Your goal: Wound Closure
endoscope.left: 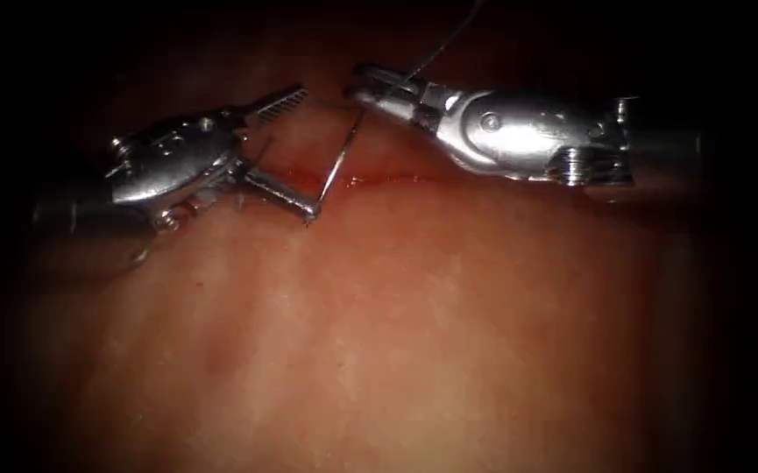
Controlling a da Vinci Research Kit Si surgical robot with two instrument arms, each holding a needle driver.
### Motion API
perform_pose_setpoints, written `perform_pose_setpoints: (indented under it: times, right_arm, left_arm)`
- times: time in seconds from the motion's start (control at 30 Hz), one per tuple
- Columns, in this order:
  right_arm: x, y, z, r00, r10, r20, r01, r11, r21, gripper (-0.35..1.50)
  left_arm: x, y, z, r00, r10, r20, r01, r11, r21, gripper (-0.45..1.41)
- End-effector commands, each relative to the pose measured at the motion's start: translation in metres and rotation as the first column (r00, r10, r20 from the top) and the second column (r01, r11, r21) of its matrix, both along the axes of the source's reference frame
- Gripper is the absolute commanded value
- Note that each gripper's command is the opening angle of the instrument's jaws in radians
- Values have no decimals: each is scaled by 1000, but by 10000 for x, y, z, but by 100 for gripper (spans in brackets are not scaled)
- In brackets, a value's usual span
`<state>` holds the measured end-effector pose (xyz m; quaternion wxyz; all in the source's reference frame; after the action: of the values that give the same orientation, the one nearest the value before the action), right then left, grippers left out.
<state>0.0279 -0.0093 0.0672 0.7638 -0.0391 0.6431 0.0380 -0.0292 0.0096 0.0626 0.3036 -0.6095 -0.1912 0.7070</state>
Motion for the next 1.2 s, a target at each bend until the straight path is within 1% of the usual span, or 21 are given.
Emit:
perform_pose_setpoints:
  times: [0.03, 0.07, 0.17, 0.23, 0.33, 0.47, 0.57, 0.6, 0.73, 0.97, 1.1, 1.2]
  right_arm:
    - [9, 13, 3, 1000, -15, -7, 15, 999, -39, -35]
    - [9, 17, 2, 999, -30, -10, 29, 997, -72, -35]
    - [9, 23, 2, 998, -70, 0, 69, 984, -164, -35]
    - [10, 25, 4, 995, -95, 25, 98, 973, -208, -35]
    - [11, 27, 7, 993, -112, 46, 120, 953, -278, -35]
    - [11, 30, 11, 990, -126, 63, 140, 920, -365, -35]
    - [12, 33, 14, 989, -132, 72, 150, 906, -396, -35]
    - [13, 35, 17, 989, -133, 71, 150, 896, -419, -35]
    - [15, 38, 25, 991, -125, 58, 137, 880, -456, -35]
    - [22, 41, 43, 991, -124, 56, 135, 843, -521, -35]
    - [27, 40, 51, 989, -134, 62, 145, 805, -575, -35]
    - [30, 41, 58, 988, -136, 67, 150, 788, -597, -35]
  left_arm:
    - [-5, 2, 8, 1000, 18, -11, -19, 1000, -12, 119]
    - [-5, 1, 10, 999, 33, -26, -33, 999, -22, 118]
    - [-5, -6, 21, 989, 106, -101, -108, 994, -13, 104]
    - [-5, -11, 31, 975, 153, -163, -155, 988, 0, 94]
    - [-5, -17, 46, 949, 209, -237, -211, 977, 19, 86]
    - [-7, -25, 60, 919, 257, -298, -255, 966, 48, 79]
    - [-13, -33, 67, 901, 279, -332, -274, 960, 63, 74]
    - [-18, -40, 72, 886, 295, -358, -289, 955, 71, 74]
    - [-28, -50, 82, 870, 327, -368, -315, 944, 94, 74]
    - [-39, -64, 96, 867, 350, -354, -326, 937, 126, 74]
    - [-39, -67, 103, 867, 360, -344, -333, 933, 137, 74]
    - [-37, -67, 107, 866, 366, -341, -334, 931, 149, 74]
